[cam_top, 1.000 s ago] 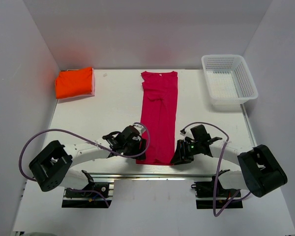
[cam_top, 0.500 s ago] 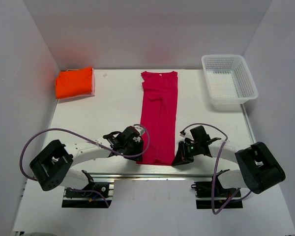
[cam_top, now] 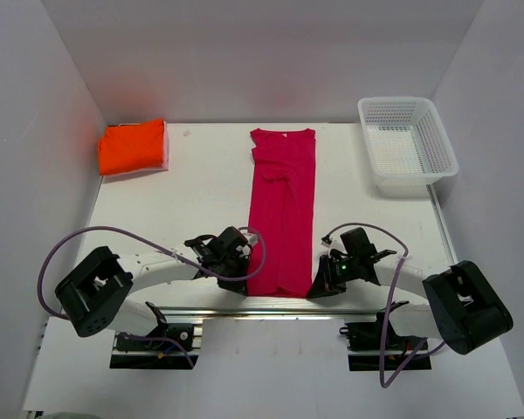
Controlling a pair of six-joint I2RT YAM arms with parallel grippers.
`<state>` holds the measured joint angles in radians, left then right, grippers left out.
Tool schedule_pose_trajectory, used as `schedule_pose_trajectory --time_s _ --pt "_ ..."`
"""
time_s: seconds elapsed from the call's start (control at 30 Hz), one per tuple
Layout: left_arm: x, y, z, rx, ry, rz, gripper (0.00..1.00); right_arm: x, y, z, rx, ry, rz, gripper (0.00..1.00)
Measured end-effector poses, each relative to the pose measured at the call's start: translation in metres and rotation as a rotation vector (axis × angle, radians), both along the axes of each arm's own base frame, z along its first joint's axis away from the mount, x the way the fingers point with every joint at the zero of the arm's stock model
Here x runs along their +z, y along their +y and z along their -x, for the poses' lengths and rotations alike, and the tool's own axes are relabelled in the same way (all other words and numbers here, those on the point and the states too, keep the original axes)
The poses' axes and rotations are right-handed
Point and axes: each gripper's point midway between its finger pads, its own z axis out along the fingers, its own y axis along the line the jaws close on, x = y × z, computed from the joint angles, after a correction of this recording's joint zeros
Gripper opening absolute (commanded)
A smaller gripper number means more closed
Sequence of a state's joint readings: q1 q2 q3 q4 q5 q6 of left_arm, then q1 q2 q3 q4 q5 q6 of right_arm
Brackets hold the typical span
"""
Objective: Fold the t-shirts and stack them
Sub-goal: Grab the bottom of the folded rectangular tshirt with both arms, then fold the folded rectangular tshirt in 1/3 of the way
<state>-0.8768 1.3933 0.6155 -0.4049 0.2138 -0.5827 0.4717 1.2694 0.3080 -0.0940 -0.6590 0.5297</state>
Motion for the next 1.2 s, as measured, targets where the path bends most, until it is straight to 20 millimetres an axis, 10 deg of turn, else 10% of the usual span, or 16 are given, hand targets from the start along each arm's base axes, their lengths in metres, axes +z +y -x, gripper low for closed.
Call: schedule_pose_trajectory --time_s 0.4,1.2 --pt "0.012 -0.003 -0.004 -0.006 0.014 -0.019 0.00 0.019 0.003 -0.034 -0.012 -0.136 0.037 0.00" --pt "0.121 -0.031 -0.212 0.290 -0.408 0.019 0.00 0.112 0.018 -0.200 -0.190 -0.462 0.155 0.00"
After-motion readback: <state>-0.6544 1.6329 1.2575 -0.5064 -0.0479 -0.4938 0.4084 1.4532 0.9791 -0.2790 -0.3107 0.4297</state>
